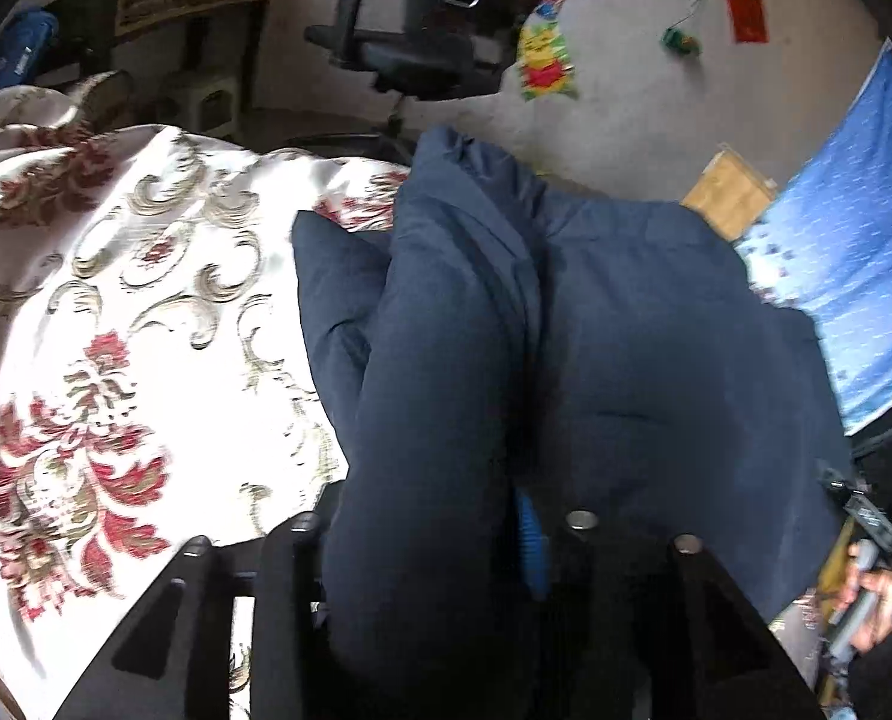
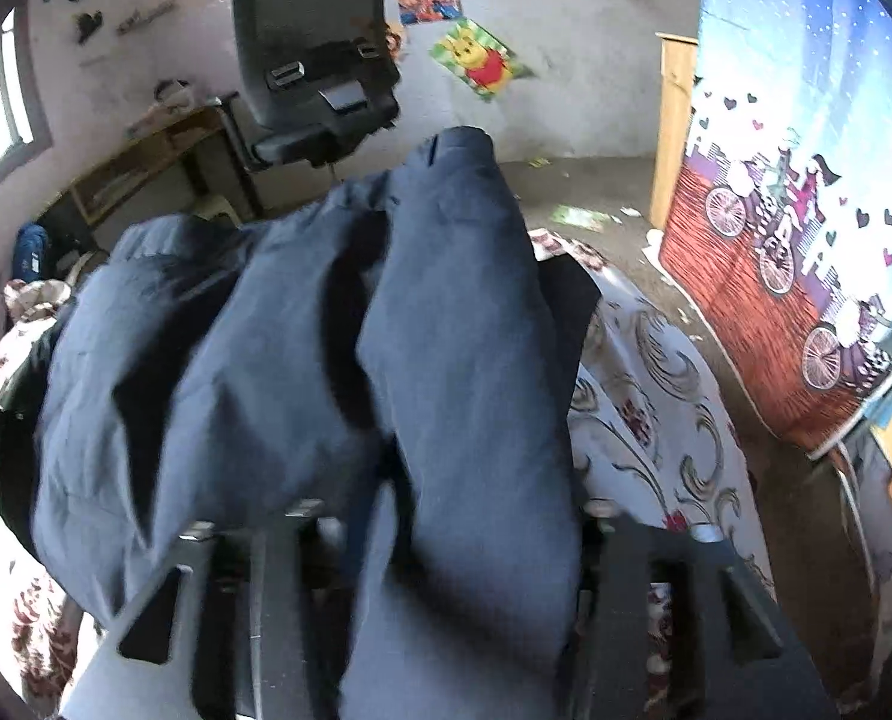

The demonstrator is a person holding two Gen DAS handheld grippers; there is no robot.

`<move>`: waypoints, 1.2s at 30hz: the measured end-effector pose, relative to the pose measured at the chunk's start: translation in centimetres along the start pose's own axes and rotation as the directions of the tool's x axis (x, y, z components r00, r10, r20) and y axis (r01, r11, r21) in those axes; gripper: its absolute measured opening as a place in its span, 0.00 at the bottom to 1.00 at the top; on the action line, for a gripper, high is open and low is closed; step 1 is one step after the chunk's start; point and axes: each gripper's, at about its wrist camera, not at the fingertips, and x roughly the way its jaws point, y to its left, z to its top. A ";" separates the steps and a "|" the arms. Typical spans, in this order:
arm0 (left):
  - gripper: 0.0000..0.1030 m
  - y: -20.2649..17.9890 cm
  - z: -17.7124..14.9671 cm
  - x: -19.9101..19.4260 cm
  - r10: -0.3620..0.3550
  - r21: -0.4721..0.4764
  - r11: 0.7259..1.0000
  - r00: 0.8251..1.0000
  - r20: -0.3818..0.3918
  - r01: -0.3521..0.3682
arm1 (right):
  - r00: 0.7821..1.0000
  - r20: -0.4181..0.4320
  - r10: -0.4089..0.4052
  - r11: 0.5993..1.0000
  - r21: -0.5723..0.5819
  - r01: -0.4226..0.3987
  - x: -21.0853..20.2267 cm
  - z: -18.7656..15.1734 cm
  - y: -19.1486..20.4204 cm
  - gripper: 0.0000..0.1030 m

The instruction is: Fold large clothes

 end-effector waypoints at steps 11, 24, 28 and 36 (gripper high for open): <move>0.85 -1.5 -1.8 -3.9 0.149 -0.106 0.984 0.986 0.078 -0.141 | 0.994 0.108 -0.004 0.998 0.065 -0.003 -4.6 -3.8 0.1 0.85; 1.00 -6.1 -6.0 -13.6 0.181 -0.083 0.983 0.954 0.239 -0.165 | 0.947 0.318 0.035 0.999 0.011 -0.041 -14.8 -6.5 3.7 0.99; 1.00 -7.4 -7.7 -16.7 0.173 -0.057 0.985 0.941 0.291 -0.163 | 0.920 0.389 0.052 0.998 0.007 -0.059 -17.4 -7.8 5.0 0.99; 1.00 -9.6 -11.2 -21.6 0.154 0.032 0.982 0.898 0.413 -0.184 | 0.877 0.473 0.080 0.997 -0.034 -0.072 -22.1 -9.5 7.5 0.99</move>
